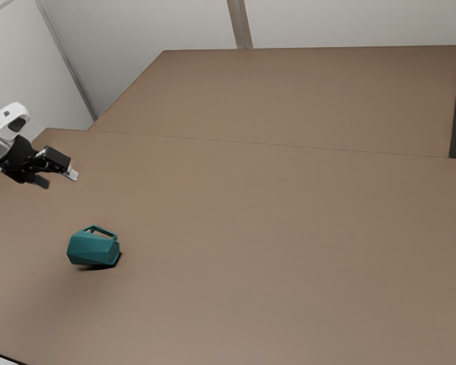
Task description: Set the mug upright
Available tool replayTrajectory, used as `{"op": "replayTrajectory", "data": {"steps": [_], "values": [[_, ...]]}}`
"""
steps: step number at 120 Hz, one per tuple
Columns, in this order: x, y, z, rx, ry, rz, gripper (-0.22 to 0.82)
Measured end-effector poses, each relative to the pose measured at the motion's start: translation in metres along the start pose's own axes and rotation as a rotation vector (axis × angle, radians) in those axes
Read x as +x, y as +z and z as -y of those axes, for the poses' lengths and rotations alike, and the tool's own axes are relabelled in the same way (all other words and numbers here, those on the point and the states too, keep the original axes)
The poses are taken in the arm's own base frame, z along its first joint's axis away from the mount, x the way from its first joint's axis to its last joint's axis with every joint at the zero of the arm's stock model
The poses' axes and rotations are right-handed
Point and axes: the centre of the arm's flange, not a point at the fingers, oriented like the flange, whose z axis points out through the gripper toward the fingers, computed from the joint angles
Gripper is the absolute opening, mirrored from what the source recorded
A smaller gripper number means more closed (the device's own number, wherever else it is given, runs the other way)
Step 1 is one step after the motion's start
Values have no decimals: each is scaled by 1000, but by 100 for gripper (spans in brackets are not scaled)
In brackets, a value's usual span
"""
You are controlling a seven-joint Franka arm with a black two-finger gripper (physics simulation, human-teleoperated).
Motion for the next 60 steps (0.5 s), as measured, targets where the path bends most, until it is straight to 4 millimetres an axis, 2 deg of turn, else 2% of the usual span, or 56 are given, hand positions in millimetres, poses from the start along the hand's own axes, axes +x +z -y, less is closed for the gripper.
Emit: {"op": "replayTrajectory", "data": {"steps": [10,33,60], "values": [[-21,6,10,-23,39,-33,60],[-49,24,37,-52,174,-79,60],[-88,41,83,-82,292,-144,60]]}}
